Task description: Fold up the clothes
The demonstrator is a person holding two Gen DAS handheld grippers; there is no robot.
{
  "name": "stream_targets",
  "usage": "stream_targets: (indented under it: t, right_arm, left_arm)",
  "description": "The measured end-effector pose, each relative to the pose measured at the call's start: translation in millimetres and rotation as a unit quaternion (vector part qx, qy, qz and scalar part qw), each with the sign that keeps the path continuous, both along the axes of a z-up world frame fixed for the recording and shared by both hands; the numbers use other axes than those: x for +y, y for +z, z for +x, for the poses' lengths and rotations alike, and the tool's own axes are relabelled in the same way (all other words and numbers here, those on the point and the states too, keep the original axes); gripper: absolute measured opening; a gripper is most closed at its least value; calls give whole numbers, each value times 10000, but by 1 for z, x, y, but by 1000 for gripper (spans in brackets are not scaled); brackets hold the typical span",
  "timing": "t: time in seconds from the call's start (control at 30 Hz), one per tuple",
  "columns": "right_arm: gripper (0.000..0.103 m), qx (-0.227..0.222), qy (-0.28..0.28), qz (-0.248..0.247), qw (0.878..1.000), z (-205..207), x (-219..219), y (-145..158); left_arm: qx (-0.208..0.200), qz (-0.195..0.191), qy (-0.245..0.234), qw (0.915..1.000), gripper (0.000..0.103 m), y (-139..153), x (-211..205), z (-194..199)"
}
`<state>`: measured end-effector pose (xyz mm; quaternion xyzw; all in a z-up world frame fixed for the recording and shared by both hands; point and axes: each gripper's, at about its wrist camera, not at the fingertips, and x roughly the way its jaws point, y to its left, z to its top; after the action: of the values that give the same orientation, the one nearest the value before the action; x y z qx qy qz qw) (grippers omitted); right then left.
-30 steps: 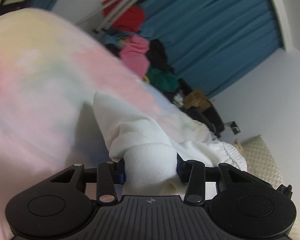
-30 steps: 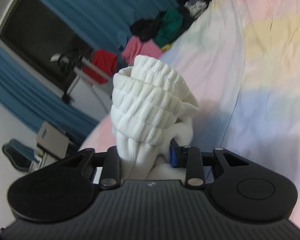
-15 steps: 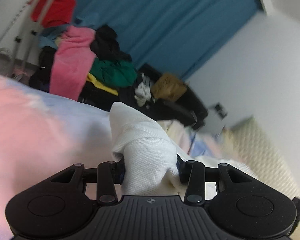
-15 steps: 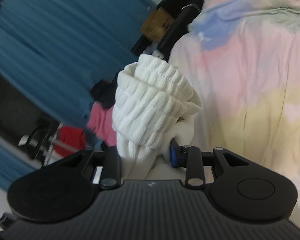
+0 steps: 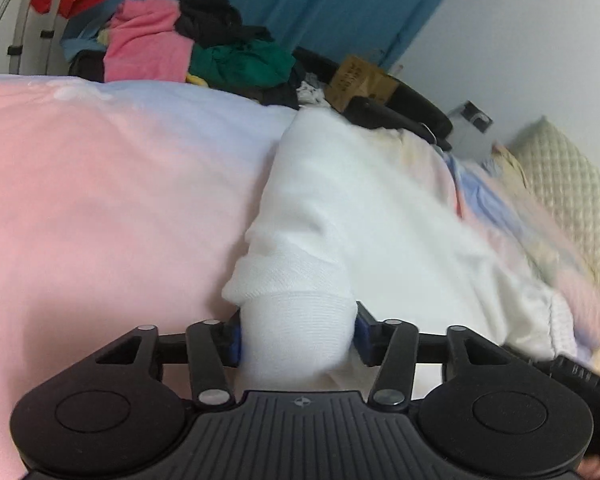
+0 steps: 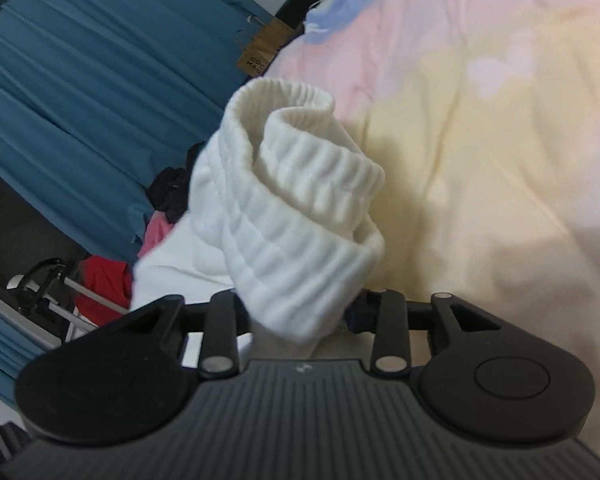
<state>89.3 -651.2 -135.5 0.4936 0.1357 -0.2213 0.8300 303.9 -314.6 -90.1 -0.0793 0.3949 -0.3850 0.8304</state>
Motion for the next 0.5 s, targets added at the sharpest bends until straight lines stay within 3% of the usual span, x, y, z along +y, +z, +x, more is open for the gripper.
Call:
stream_targets:
  t: [0.1, 0.2, 0.33, 0.43, 0.5]
  right_arm:
    - [52, 327, -73, 82, 9994, 0, -1, 10]
    - [53, 814, -148, 21, 9966, -4, 0, 41]
    - [53, 1140, 56, -476, 9923, -21, 7, 93]
    - [53, 1202, 233, -847, 9889, -39, 23, 132]
    - [53, 1150, 367, -1069, 9869, -51, 31, 154]
  left_arm:
    - [-31, 27, 59, 10000, 69, 13, 4, -7]
    - [-238, 285, 100, 9993, 80, 47, 9, -23]
    - [-698, 578, 2, 9959, 86, 100, 18, -55]
    - [-938, 595, -58, 9938, 102, 140, 29, -85]
    - [-1145, 514, -113, 9920, 103, 162, 37, -109]
